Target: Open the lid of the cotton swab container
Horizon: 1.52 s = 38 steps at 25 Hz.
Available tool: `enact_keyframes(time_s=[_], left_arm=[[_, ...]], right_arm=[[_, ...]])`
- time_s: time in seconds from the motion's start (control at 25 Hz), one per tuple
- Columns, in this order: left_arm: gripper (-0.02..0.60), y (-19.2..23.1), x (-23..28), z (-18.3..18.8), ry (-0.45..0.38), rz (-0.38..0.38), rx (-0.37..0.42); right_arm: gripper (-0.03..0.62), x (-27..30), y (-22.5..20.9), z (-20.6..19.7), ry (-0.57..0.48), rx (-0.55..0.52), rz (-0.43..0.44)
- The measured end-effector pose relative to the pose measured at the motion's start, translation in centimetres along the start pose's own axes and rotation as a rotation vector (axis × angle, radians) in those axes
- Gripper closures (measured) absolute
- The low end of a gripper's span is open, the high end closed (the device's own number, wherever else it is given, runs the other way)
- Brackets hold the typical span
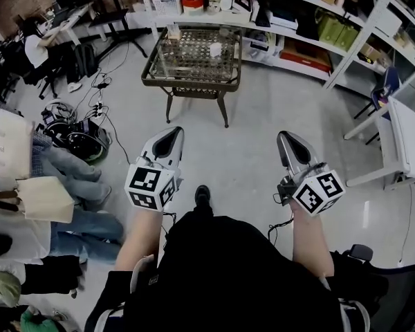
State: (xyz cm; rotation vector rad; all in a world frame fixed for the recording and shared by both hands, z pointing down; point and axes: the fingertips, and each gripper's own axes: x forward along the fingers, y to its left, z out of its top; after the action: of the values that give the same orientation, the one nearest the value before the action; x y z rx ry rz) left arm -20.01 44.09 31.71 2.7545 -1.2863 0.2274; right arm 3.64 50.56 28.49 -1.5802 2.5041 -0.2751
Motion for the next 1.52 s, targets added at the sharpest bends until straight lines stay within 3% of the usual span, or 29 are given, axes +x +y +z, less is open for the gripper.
enact_keyframes(time_s=[0.6,0.84,1.52], left_arm=[[0.583,10.7,10.7,-0.2,0.028,-0.059,-0.039],[0.583,14.6,13.1,0.6,0.027,-0.067,-0.030],[0.583,19.7,18.0,-0.3,0.094,-0.038,-0.037]], right_arm=[[0.585,14.4,-3.4,-1.2,0.063,0.033,-0.041],[0.585,19.8,-2.6,-1.2,0.083,0.037,-0.017],[0.585,25.7,-8.7,-2.7,0.086,0.122,-0.053]])
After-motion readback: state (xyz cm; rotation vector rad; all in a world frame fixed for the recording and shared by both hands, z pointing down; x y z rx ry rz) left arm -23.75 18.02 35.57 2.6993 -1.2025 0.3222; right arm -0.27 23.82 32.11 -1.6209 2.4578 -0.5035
